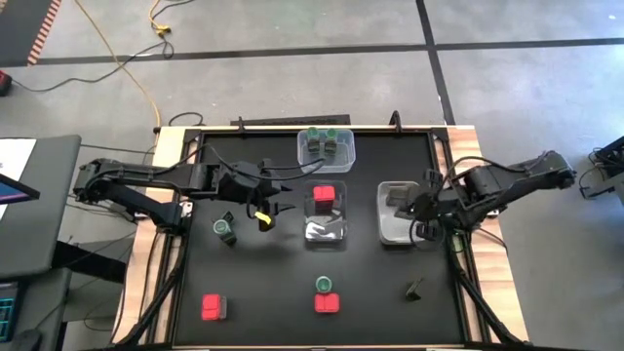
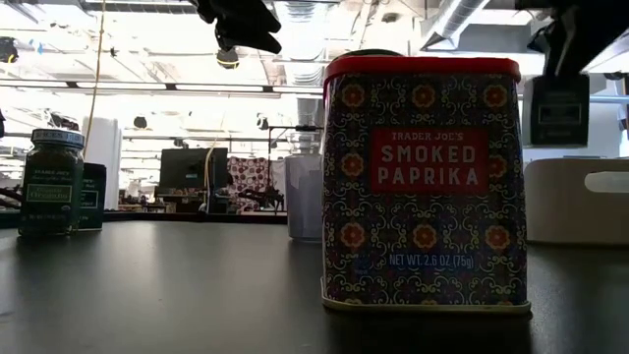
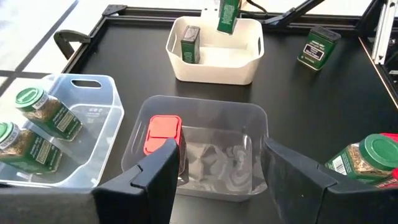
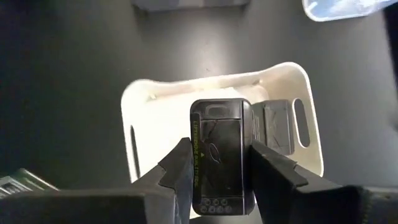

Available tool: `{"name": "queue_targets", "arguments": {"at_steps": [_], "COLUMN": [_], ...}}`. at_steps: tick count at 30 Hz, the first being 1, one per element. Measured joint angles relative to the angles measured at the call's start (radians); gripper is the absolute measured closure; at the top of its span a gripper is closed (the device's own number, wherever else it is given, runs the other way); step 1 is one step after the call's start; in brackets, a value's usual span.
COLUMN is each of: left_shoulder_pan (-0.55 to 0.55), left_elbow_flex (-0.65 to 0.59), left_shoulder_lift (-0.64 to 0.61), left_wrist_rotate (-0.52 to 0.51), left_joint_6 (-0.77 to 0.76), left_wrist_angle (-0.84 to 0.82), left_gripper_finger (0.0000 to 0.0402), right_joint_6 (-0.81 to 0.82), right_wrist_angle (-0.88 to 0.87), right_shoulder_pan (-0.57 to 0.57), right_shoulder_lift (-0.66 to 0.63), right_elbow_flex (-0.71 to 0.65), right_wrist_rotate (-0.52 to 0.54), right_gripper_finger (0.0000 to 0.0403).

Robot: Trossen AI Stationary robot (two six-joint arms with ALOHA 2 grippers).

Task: Sort spices by type
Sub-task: Put the black seasoning can into the gray bin

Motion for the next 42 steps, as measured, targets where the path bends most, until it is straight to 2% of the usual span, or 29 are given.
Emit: {"name": "queue_targets", "arguments": {"at_steps": [6,11,16,22,27,38,42], "left_shoulder_pan": [0.000,-0.004,-0.018,-0.037,-0.043,-0.043,-0.043], "left_elbow_flex": [0.000,0.000,0.000,0.000,0.000,0.000,0.000], "left_shoulder_lift": [0.000,0.000,0.000,0.000,0.000,0.000,0.000], "left_wrist_rotate": [0.000,0.000,0.000,0.000,0.000,0.000,0.000], "left_joint_6": [-0.011,-0.024,-0.027,-0.023,-0.015,-0.016,-0.017], "left_wrist_angle": [0.001,0.002,0.003,0.002,0.002,0.003,0.003], "left_gripper_finger": [0.0187,0.0187,0.0187,0.0187,0.0187,0.0187,0.0187], "right_joint_6": [-0.164,-0.269,-0.278,-0.288,-0.318,-0.501,-0.538], "right_wrist_angle": [0.035,0.158,0.205,0.223,0.230,0.213,0.218], "right_shoulder_pan": [-0.054,-0.094,-0.129,-0.160,-0.197,-0.260,-0.285], "right_shoulder_lift": [-0.020,-0.049,-0.058,-0.055,-0.054,-0.049,-0.049], "right_elbow_flex": [-0.079,-0.168,-0.248,-0.250,-0.250,-0.232,-0.246], "right_wrist_rotate": [-0.027,-0.053,-0.087,-0.088,-0.135,-0.166,-0.220], "right_gripper_finger": [0.0249,0.0249,0.0249,0.0249,0.0249,0.0249,0.0249]}}
